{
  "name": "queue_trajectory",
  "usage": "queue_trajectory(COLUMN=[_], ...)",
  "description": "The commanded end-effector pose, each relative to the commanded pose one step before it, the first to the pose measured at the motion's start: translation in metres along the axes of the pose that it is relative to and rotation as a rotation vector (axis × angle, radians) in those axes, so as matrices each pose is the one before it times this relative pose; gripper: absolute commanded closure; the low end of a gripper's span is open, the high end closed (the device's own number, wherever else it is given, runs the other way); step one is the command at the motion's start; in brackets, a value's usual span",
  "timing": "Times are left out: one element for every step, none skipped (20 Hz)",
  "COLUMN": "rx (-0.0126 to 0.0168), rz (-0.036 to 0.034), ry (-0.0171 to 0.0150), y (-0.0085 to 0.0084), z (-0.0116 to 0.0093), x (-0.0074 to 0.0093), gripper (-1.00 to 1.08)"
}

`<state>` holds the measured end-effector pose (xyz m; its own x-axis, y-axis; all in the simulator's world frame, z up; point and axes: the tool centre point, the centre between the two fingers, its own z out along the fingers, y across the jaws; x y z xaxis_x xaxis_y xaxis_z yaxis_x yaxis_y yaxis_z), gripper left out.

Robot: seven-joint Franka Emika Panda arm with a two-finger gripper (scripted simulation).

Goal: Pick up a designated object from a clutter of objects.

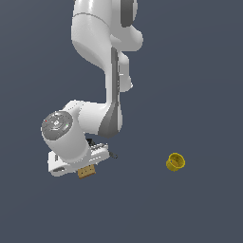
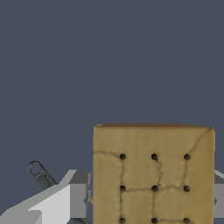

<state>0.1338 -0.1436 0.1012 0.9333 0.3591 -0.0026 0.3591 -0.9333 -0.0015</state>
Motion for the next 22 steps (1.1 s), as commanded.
queue_trajectory(rx=[-0.00113, -0.00046, 0.0, 0.0, 0.0, 0.0, -0.00047, 0.0, 0.0, 0.0, 0.0, 0.0, 0.0, -0.00048, 0.0, 0.0, 0.0, 0.0, 0.0, 0.0, 0.0, 0.0], rz=[-0.0005, -0.00016, 0.0, 0.0, 0.0, 0.0, 0.00001, 0.0, 0.0, 0.0, 0.0, 0.0, 0.0, 0.00009, 0.0, 0.0, 0.0, 0.0, 0.0, 0.0, 0.0, 0.0], ry=[0.00189, -0.00002, 0.0, 0.0, 0.0, 0.0, -0.00012, 0.0, 0.0, 0.0, 0.0, 0.0, 0.0, -0.00003, 0.0, 0.0, 0.0, 0.0, 0.0, 0.0, 0.0, 0.0], y=[-0.01208, -0.00503, -0.00488, -0.00486, -0.00484, -0.00482, -0.00489, -0.0048, -0.00477, -0.00474, -0.00471, -0.00468, -0.00465, -0.00468, -0.00457, -0.00453, -0.00448, -0.00443, -0.00438, -0.00431, -0.00421, -0.00396], z=[-0.02793, -0.01121, -0.01108, -0.01108, -0.01107, -0.01105, -0.01116, -0.01107, -0.01105, -0.011, -0.01095, -0.01092, -0.01087, -0.01093, -0.01074, -0.01068, -0.0106, -0.0105, -0.0104, -0.01027, -0.01005, -0.00948], x=[0.00342, 0.00133, 0.00128, 0.00129, 0.0013, 0.0013, 0.00134, 0.00133, 0.00134, 0.00136, 0.00137, 0.00139, 0.0014, 0.0014, 0.00144, 0.00146, 0.00149, 0.00151, 0.00154, 0.00157, 0.00158, 0.00154], gripper=[1.08, 1.08, 1.08, 1.08, 1.08, 1.08, 1.08, 1.08, 1.08, 1.08, 1.08, 1.08, 1.08, 1.08, 1.08, 1.08, 1.08, 1.08, 1.08, 1.08, 1.08, 1.08])
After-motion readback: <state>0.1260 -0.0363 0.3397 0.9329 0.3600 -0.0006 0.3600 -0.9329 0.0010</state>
